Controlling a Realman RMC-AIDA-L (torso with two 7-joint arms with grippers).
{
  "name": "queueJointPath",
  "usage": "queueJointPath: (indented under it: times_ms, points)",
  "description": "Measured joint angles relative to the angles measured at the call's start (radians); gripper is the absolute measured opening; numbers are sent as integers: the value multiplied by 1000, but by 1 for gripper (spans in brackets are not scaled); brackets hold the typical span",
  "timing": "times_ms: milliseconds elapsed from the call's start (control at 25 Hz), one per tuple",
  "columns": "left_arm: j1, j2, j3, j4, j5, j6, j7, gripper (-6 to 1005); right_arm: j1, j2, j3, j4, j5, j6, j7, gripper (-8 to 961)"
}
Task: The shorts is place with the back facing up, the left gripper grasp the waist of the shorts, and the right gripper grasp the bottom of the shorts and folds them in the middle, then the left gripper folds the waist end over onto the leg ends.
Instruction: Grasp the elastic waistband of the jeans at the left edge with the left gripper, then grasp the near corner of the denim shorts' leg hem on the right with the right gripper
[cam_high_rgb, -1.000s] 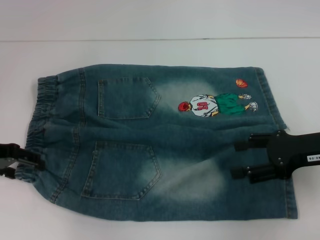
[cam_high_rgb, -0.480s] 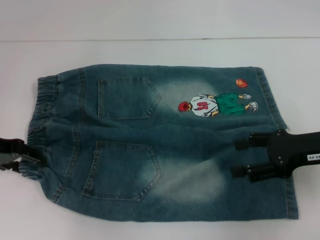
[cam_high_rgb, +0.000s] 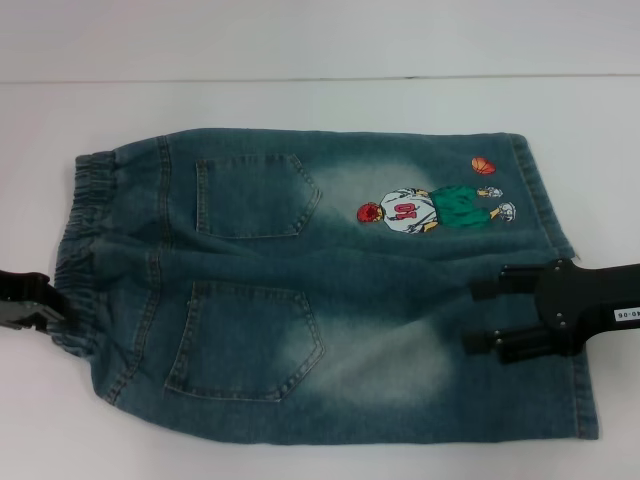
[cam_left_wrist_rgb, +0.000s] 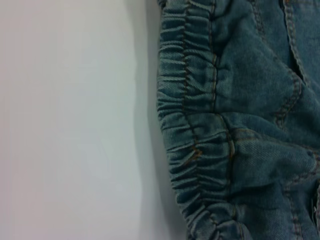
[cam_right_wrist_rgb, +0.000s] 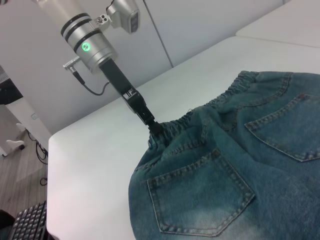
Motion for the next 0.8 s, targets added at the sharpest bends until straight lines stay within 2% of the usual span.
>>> queueJointPath:
  times_ms: [120,400,520,680,800]
  points:
    - [-1,0,0,0,0,0,0,258,0,0,0,0,0,0,0,911]
    - [-1,-2,0,0,0,-2,4,128,5,-7,8,-1,11,-10,41,911]
    - [-4,-4,0,0,0,-2,10,73,20,-27,12,-14,16,-23,164,911]
    - [-12,-3,-1,1,0,1,10,49,55,-83,7,-32,-7,-93,335,911]
    - [-16,-2,-1,10,0,5,11,49,71,-106,11,-95,-95,-180,400,912]
